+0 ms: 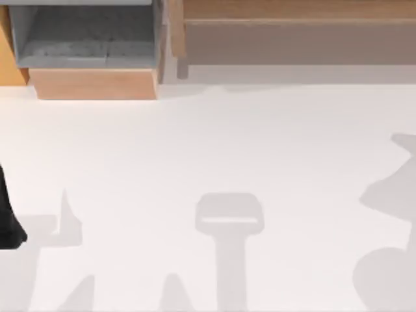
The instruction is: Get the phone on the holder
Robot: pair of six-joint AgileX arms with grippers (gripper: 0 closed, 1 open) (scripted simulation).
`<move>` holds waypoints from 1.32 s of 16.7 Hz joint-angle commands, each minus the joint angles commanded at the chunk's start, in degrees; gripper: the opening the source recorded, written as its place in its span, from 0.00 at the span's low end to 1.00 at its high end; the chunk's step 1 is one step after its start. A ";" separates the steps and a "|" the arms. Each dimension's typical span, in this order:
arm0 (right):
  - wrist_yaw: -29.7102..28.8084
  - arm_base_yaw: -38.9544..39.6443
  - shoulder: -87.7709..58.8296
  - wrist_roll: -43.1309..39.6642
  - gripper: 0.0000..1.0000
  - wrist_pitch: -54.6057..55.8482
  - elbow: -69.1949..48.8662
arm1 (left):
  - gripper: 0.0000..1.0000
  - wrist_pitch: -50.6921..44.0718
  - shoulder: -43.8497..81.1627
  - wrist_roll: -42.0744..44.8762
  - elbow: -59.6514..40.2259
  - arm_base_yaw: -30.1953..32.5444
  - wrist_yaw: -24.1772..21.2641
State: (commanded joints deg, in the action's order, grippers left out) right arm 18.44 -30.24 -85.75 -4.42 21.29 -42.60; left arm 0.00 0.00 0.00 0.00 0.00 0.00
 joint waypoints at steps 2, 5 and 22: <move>0.12 -2.18 0.24 -1.43 0.00 2.55 1.50 | 1.00 0.00 0.00 0.00 0.00 0.00 0.00; 0.13 -2.83 0.24 -1.86 0.00 3.28 1.93 | 1.00 0.00 0.00 0.00 0.00 0.00 0.00; -2.05 -0.67 -9.62 -0.41 0.00 6.92 -4.94 | 1.00 0.00 0.00 0.00 0.00 0.00 0.00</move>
State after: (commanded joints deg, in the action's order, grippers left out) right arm 16.39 -30.91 -95.37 -4.84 28.21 -47.54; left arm 0.00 0.00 0.00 0.00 0.00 0.00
